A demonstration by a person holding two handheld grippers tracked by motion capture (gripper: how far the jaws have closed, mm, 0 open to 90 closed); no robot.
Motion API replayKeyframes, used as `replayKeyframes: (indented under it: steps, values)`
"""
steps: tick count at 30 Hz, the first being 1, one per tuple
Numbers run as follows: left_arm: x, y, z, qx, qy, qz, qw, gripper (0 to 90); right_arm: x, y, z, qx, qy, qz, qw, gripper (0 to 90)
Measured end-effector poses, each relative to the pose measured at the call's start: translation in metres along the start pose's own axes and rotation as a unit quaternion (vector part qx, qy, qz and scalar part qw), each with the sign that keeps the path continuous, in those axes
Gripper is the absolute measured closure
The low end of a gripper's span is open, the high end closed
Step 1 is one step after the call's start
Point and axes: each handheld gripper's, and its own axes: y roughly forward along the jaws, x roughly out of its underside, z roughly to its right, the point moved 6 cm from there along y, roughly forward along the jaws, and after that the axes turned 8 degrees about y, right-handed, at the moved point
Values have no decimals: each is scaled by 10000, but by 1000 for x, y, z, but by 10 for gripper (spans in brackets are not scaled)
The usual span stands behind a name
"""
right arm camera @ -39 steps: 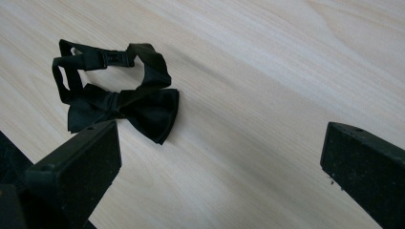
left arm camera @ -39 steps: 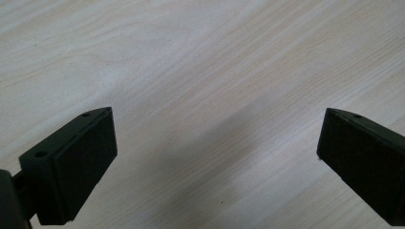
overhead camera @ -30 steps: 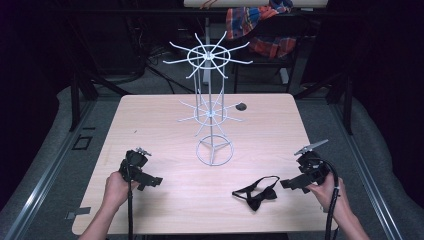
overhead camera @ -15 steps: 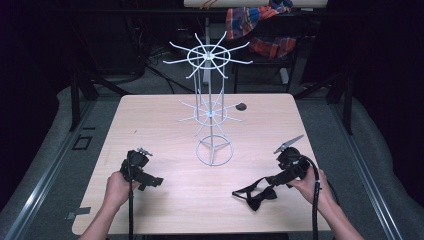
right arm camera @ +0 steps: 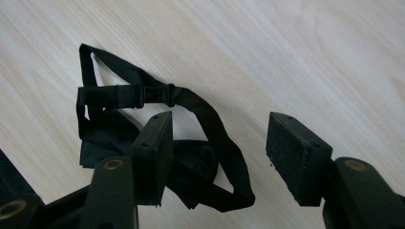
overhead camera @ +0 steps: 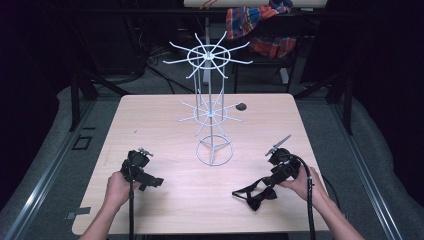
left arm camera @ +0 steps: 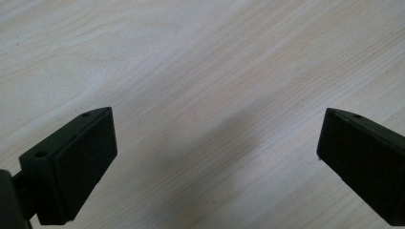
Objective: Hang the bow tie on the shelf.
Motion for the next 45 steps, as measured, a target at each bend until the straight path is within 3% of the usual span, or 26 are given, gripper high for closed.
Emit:
replayKeyframes:
  steps: [6, 8, 10, 13, 21, 33, 38, 45]
  values:
    - [1, 0, 0, 5, 49, -44, 10000, 1, 3, 5, 1, 202, -51, -159, 9997, 501]
    - [1, 0, 0, -3, 47, -40, 10000, 1, 3, 5, 0, 271, -103, -169, 9994, 602]
    - [1, 0, 0, -3, 50, -43, 10000, 1, 3, 4, 0, 304, -144, -172, 9993, 631]
    - [1, 0, 0, 4, 75, -83, 9999, 1, 2, 3, -3, 344, -207, -6, 9992, 720]
    - [1, 0, 1, 4, 72, -66, 10000, 1, 1, 0, -7, 536, -425, 10, 9977, 874]
    - [1, 1, 2, 30, 117, -106, 9999, 1, -5, -18, -21, 432, -542, 616, 9957, 887]
    - [1, 1, 2, 35, 116, -108, 9999, 1, -7, -23, -25, 405, -596, 620, 9955, 887]
    - [1, 1, 2, 19, 111, -92, 9999, 1, -12, -36, -31, 335, -628, 932, 9931, 889]
